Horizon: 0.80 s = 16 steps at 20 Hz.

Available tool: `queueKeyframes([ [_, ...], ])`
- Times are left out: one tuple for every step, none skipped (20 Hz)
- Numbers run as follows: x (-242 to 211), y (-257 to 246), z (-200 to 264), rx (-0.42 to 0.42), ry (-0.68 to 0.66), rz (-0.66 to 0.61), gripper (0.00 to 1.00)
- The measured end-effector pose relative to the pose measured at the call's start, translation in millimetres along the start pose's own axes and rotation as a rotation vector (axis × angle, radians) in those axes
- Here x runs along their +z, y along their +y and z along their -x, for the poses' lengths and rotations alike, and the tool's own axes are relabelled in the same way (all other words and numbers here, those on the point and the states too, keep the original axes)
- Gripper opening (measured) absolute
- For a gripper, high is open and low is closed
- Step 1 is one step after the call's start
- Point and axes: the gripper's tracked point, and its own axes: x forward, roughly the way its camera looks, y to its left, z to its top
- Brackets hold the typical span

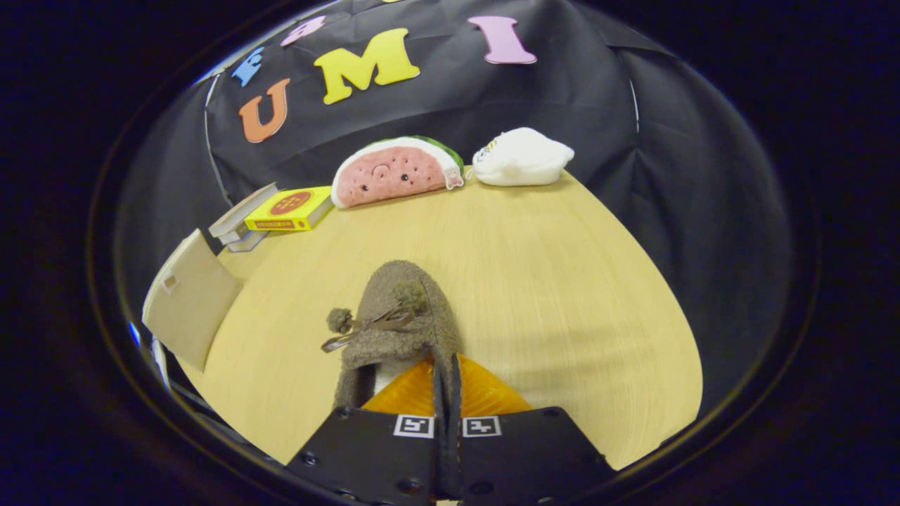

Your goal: Open the storage box then place both shoes into the box .Put the left shoe in first, then the right shoe, with the right side of both shoes facing outward in a uniform manner.

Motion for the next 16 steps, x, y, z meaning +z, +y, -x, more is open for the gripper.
queueKeyframes([
  [-1.3,-0.2,1.1,0.003,0.000,-0.026,0.00],
  [-2.4,0.3,2.4,0.004,0.001,-0.046,0.00],
  [-3.0,2.2,4.5,0.009,0.002,-0.074,0.00],
  [-3.6,5.0,6.6,0.016,0.003,-0.102,0.00],
  [-3.8,10.4,9.3,0.028,0.004,-0.130,0.00],
  [-3.0,15.9,11.0,0.035,0.002,-0.157,0.00],
  [-1.9,21.4,13.7,0.041,-0.002,-0.178,0.00],
  [0.0,28.4,16.7,0.042,-0.009,-0.198,0.00],
  [1.5,38.5,20.7,0.046,-0.016,-0.212,0.00],
  [4.4,48.6,24.6,0.048,-0.023,-0.223,0.00],
  [7.0,59.5,30.1,0.051,-0.025,-0.233,0.00],
  [12.0,71.7,35.9,0.058,-0.028,-0.247,0.00],
  [19.1,85.5,43.1,0.065,-0.040,-0.255,0.00],
  [27.7,98.6,51.1,0.070,-0.060,-0.255,0.00],
  [35.8,113.2,59.5,0.074,-0.080,-0.253,0.00],
  [43.3,128.7,68.4,0.082,-0.097,-0.252,0.00],
])
